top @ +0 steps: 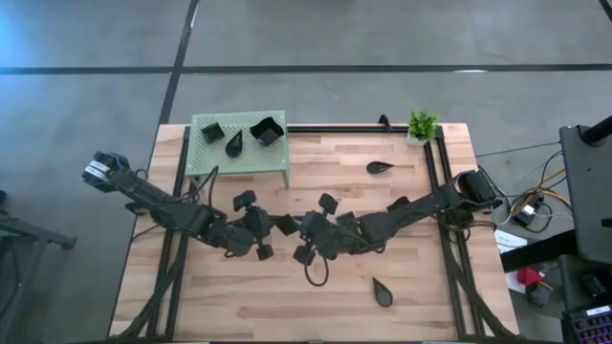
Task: Pick & Place Mini shaped plates
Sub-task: Stack the black square plate on top of the black square plate on the shelf
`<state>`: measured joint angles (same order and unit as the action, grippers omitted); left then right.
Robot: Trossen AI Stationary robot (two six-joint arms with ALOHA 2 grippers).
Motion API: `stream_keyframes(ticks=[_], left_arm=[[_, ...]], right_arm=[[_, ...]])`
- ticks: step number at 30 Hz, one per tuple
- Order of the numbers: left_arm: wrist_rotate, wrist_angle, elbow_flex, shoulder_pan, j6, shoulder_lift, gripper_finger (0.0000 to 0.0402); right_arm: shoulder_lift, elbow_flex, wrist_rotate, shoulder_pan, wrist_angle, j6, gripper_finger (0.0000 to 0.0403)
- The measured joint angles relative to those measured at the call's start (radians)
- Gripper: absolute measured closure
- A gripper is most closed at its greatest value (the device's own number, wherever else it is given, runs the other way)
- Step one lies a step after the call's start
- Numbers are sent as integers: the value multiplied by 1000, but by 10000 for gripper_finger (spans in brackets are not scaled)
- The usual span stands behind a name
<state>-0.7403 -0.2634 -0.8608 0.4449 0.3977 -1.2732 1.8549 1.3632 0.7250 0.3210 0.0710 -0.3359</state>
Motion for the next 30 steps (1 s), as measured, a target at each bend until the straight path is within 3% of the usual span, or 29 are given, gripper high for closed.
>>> stream_keyframes(ticks=[9, 18, 30], left_arm=[[53, -112, -45, -48, 31, 21, 401], [71, -385, -112, -116, 129, 161, 401], [-248, -621, -116, -210, 415, 433, 401]], right_arm=[[-35, 0, 4, 7, 0, 33, 274], [-120, 1, 3, 39, 4, 127, 236], [-146, 1, 1, 46, 7, 183, 231]])
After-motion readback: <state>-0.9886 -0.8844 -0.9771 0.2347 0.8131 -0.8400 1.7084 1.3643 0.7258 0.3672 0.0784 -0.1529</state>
